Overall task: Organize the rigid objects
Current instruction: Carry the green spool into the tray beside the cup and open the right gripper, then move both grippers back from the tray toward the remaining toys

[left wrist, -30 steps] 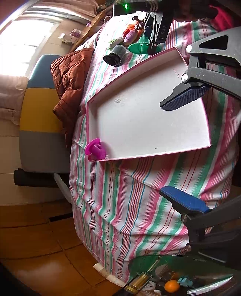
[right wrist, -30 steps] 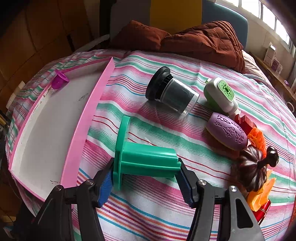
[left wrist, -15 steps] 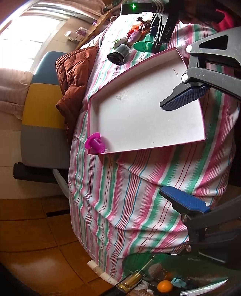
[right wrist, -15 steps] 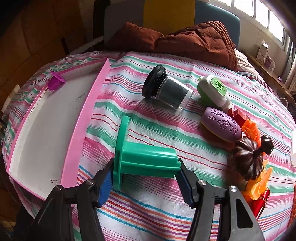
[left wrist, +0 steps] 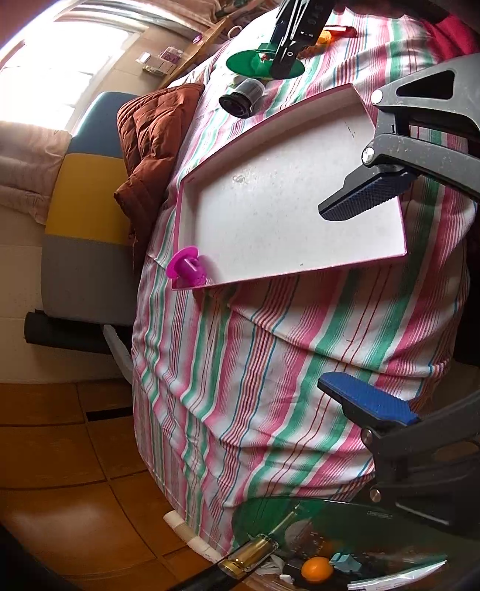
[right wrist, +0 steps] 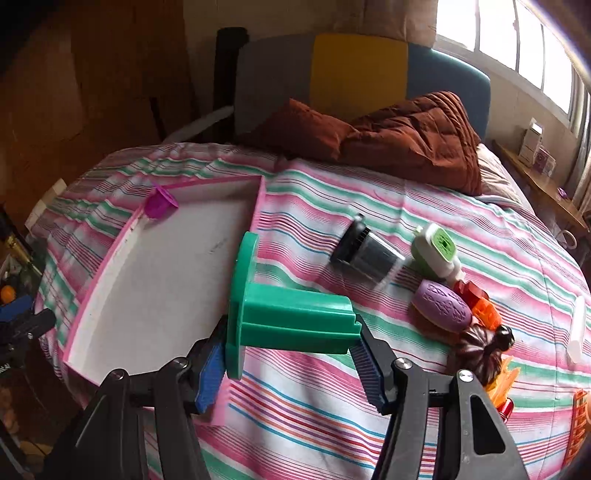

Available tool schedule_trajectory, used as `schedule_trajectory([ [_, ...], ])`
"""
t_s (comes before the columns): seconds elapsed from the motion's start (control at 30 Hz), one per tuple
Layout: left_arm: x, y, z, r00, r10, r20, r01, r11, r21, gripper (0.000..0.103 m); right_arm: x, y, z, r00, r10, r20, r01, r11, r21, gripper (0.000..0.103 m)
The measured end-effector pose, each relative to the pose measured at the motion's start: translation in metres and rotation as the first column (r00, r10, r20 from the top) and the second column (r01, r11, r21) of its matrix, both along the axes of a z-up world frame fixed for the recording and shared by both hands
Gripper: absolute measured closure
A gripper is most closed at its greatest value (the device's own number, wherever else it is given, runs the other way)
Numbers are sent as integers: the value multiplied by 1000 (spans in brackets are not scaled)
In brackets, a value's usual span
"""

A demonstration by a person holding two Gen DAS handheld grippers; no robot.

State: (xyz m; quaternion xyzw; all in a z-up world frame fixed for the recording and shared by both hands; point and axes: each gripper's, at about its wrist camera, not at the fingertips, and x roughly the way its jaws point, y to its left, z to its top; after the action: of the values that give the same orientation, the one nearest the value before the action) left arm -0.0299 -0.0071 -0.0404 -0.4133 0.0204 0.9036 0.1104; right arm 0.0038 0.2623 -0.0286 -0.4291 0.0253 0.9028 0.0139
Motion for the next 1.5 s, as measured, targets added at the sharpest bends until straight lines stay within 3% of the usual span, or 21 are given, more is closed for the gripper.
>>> schedule_trajectory([
  [0.3,-4,-24,-5,998,55,-1,-55,998,1,19,-54,-78,-16,983,173,67,-170,984,-49,41],
  [0.57,-12,-37,-11,996,85,15,-85,996,9,19,-121,-125,-46,971,190,143,-182,981,-71,41],
  [0.83,-18,-42,-14,994,104,20,-105,994,10,19,-155,-140,-57,968,187,167,-176,981,-81,40],
  [1.0,-17,-43,-11,994,107,13,-107,994,11,19,-158,-139,-57,967,183,176,-170,982,-88,38],
  [1.1,-16,-42,-9,994,105,6,-105,994,6,19,-152,-135,-50,972,187,145,-172,979,-109,26],
  [1.5,-5,-34,0,996,83,-14,-83,997,3,18,-97,-111,-17,985,166,34,-163,982,-91,26],
])
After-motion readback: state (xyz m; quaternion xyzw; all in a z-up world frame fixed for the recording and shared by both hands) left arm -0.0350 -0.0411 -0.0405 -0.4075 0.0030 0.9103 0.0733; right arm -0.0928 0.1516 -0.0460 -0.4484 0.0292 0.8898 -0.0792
